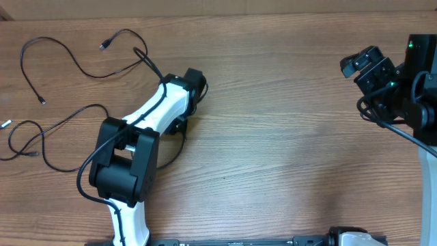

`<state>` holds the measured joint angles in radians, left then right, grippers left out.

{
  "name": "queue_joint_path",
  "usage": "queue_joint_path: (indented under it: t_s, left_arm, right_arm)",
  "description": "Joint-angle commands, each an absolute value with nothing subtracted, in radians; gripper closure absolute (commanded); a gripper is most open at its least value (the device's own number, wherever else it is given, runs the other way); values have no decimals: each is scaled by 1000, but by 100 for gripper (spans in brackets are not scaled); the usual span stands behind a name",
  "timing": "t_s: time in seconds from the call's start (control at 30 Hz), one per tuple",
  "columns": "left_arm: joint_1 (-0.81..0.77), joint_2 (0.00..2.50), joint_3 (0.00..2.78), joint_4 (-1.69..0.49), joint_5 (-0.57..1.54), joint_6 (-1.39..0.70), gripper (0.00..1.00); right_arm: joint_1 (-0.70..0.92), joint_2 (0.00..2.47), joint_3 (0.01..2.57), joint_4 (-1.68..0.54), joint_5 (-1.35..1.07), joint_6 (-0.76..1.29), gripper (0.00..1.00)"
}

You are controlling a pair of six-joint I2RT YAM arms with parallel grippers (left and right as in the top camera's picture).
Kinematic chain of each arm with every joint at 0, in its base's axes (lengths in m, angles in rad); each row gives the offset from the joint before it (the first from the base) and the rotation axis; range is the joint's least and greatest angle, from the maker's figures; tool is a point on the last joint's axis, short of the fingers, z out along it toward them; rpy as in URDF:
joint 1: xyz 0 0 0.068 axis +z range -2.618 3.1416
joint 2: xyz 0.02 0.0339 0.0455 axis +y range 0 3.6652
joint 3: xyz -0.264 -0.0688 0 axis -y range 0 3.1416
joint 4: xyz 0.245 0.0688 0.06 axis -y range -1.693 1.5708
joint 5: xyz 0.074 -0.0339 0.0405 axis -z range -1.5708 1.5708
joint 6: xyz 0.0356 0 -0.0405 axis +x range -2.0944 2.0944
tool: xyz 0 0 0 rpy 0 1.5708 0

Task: Untangle cables

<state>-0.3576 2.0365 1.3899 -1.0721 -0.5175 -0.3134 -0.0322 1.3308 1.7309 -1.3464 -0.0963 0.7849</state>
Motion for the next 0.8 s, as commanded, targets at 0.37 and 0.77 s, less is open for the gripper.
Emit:
queue_joint_path:
  t_s: [0.37, 0.77]
  left_arm:
    - [-355, 2042, 1502, -1180, 104, -214, 59]
    - [-348, 2042, 1554, -1290, -131, -345, 0]
  right_arm:
    - [-35, 1327, 1734, -1341, -86, 780, 0]
    - [-35, 1327, 1734, -1341, -86, 780, 0]
